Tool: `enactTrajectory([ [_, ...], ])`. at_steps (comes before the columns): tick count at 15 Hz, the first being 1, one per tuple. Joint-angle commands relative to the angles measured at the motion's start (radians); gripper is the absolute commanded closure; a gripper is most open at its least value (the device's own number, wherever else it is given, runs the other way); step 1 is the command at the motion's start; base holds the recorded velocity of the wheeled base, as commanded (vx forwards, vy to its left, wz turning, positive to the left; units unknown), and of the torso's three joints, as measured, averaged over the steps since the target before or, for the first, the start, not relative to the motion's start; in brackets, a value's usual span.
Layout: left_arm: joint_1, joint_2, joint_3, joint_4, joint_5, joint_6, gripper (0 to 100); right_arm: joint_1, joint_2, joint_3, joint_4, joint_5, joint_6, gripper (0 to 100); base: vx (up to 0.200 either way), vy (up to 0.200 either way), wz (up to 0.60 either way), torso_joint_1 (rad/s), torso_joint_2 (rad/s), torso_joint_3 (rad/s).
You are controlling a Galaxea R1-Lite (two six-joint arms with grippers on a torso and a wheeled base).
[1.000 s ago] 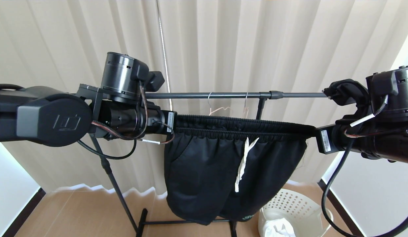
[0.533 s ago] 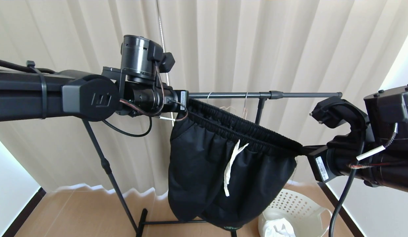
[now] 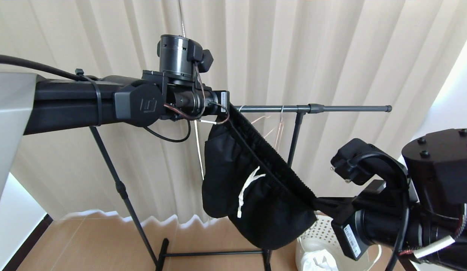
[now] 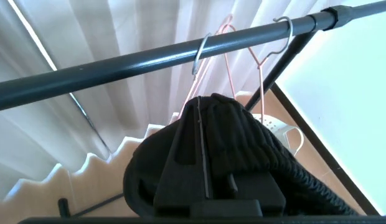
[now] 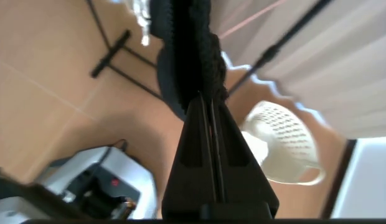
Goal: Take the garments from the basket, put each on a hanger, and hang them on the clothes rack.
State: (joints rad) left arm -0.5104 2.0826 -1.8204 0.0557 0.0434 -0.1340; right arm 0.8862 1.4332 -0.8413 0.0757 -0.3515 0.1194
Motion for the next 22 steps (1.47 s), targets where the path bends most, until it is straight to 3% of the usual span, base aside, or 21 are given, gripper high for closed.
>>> enactTrajectory([
  [1, -0.013, 0.021, -0.014, -0.001, 0.000, -0.001, 100, 0.119, 0.059, -0.035, -0.007, 0.003, 0.103, 100, 0.000, 0.000, 0.00, 0.000, 0.00, 0.000],
  [4, -0.017, 0.014, -0.011, -0.001, -0.028, -0.002, 100, 0.188, 0.102, -0.062, -0.070, 0.106, 0.233, 100, 0.000, 0.000, 0.00, 0.000, 0.00, 0.000],
  [8, -0.017, 0.013, 0.000, 0.003, -0.028, -0.002, 100, 0.192, 0.105, -0.053, -0.126, 0.118, 0.252, 100, 0.000, 0.000, 0.00, 0.000, 0.00, 0.000],
  [10, -0.014, 0.001, 0.004, 0.007, -0.028, -0.002, 100, 0.131, 0.121, -0.019, -0.122, 0.083, 0.197, 100, 0.000, 0.000, 0.00, 0.000, 0.00, 0.000],
  [11, -0.010, -0.016, 0.015, 0.022, -0.028, -0.002, 100, 0.073, 0.118, 0.005, -0.125, 0.039, 0.109, 100, 0.000, 0.000, 0.00, 0.000, 0.00, 0.000],
  [12, -0.008, -0.025, 0.018, 0.036, -0.027, -0.002, 100, 0.050, 0.116, 0.013, -0.123, 0.026, 0.085, 100, 0.000, 0.000, 0.00, 0.000, 0.00, 0.000],
  [16, -0.005, -0.104, 0.029, 0.214, -0.022, 0.002, 100, -0.113, 0.138, -0.032, -0.128, 0.009, 0.028, 100, 0.000, 0.000, 0.00, 0.000, 0.00, 0.000],
  [18, 0.000, -0.151, 0.073, 0.288, -0.020, 0.030, 100, -0.165, 0.161, -0.079, -0.133, 0.011, 0.026, 100, 0.000, 0.000, 0.00, 0.000, 0.00, 0.000],
  [20, 0.009, -0.226, 0.220, 0.300, -0.022, 0.083, 100, -0.213, 0.228, -0.171, -0.136, 0.014, 0.054, 100, 0.000, 0.000, 0.00, 0.000, 0.00, 0.000],
  [22, -0.002, -0.288, 0.357, 0.296, -0.020, 0.129, 100, -0.222, 0.299, -0.254, -0.146, -0.003, 0.148, 100, 0.000, 0.000, 0.00, 0.000, 0.00, 0.000],
])
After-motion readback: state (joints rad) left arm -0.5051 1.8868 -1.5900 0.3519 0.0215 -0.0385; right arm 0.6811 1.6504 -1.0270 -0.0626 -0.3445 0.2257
